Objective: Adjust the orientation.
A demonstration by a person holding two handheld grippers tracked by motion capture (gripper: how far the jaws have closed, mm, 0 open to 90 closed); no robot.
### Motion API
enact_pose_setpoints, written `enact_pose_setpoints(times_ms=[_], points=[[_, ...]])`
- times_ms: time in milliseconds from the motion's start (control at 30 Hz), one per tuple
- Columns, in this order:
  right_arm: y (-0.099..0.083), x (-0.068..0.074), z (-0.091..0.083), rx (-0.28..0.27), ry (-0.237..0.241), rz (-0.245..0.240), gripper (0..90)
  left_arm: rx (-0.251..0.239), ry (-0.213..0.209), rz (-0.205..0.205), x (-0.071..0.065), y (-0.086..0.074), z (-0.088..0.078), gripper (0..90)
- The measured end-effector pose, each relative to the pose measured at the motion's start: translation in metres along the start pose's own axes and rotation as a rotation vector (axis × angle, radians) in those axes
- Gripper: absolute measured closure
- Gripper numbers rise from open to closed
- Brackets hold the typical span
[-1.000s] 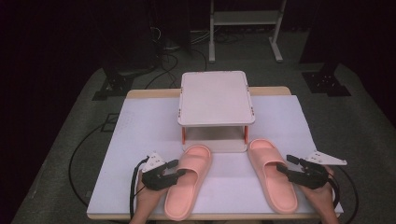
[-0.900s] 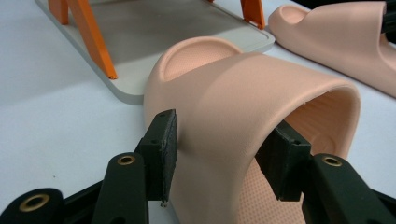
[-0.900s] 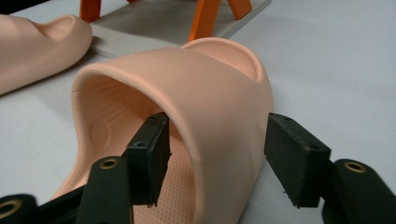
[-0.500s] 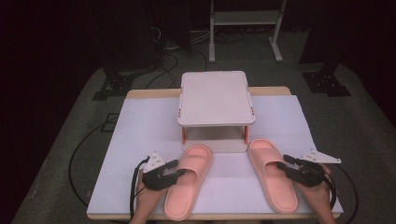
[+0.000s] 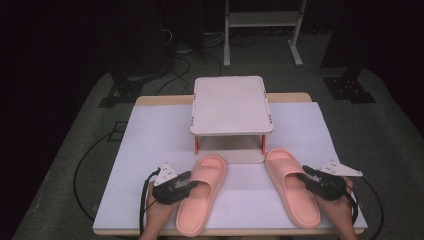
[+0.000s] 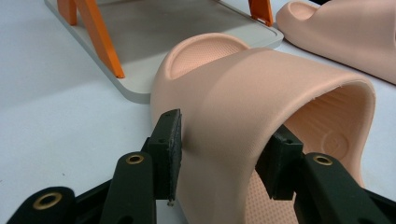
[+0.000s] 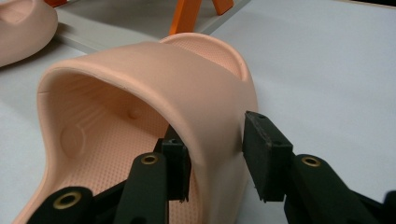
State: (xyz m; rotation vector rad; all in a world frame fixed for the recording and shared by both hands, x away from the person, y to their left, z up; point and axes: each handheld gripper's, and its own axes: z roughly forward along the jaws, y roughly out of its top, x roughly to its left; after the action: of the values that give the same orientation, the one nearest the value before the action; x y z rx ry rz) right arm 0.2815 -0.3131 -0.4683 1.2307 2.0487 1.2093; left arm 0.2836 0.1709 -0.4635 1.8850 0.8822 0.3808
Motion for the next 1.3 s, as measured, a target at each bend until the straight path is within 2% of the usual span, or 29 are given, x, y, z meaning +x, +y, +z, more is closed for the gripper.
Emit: enact_pose_setpoints(times_ms=[133, 367, 667, 1100, 1300], points=[[0.000, 0.001, 0.000, 0.002, -0.005, -0.009, 64.0, -0.004, 0.007, 0.004, 0.000, 0.000, -0.001, 58.0], [0.000, 0.002, -0.001, 0.005, -0.005, -0.015, 67.4, -0.011, 0.010, -0.012, 0.002, 0.000, -0.003, 60.9], [0.001, 0.005, -0.001, 0.014, 0.018, -0.028, 71.2, -0.013, 0.013, -0.029, 0.005, 0.000, -0.004, 65.2], [0.005, 0.017, -0.001, 0.019, 0.061, -0.067, 75.3, -0.031, 0.014, -0.040, 0.006, 0.001, -0.007, 66.0], [0.006, 0.020, -0.001, 0.022, 0.078, -0.062, 76.6, -0.032, 0.014, -0.042, 0.006, 0.001, -0.008, 66.8]])
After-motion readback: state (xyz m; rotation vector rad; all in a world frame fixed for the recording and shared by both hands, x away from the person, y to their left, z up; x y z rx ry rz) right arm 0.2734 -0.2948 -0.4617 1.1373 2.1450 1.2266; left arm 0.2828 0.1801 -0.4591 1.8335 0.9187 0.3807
